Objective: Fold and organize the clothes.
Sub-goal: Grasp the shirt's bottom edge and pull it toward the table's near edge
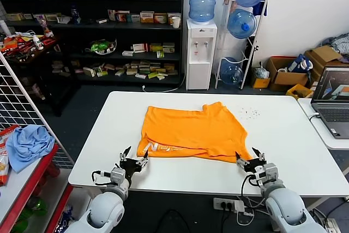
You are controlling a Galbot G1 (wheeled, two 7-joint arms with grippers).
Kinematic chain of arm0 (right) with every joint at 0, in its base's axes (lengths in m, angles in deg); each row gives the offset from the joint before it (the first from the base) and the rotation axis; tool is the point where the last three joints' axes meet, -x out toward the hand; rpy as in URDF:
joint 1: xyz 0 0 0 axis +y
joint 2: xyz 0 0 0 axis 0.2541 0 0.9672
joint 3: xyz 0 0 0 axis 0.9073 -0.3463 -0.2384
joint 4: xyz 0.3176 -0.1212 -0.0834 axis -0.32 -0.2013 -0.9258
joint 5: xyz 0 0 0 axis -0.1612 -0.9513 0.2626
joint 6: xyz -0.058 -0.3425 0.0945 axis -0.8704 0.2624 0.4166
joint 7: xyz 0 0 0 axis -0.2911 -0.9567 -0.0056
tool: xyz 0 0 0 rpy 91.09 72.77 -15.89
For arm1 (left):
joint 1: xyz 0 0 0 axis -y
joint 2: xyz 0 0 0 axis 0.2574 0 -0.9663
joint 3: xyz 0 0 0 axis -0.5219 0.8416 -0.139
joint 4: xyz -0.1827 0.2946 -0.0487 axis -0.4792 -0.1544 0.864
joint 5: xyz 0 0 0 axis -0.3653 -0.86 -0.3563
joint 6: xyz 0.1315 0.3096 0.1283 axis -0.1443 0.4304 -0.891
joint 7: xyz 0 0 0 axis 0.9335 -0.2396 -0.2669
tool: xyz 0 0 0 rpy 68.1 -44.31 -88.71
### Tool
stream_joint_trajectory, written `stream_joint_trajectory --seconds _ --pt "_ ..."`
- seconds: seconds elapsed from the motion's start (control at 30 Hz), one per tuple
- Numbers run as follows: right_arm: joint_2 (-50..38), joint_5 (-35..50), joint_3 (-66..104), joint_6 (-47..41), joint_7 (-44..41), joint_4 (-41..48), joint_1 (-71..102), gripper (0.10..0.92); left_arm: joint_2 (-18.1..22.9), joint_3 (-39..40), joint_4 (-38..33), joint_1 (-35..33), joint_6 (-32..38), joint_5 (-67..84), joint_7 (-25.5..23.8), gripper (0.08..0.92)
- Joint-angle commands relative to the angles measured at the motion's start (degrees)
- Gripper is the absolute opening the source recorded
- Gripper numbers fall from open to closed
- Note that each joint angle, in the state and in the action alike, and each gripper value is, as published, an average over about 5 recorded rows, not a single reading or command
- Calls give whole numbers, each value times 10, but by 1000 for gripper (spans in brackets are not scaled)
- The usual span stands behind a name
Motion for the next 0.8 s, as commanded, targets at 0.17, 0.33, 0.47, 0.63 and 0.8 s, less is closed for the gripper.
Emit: stream_joint_trajectory --seconds 0.17,0.33,0.47,0.63,0.8 --pt "-5 7 10 -21 4 -1 23 659 1 0 27 18 -21 59 2 737" --pt "-3 11 7 -26 5 16 13 512 7 6 48 33 -34 64 -5 599" --pt "-5 14 4 -30 4 18 10 399 3 6 46 29 -39 65 -8 477" --pt "-13 16 4 -39 6 2 18 252 -7 3 19 13 -43 75 -4 339" --pt "-27 24 8 -47 14 -26 34 140 -23 -2 -30 -16 -44 78 4 191"
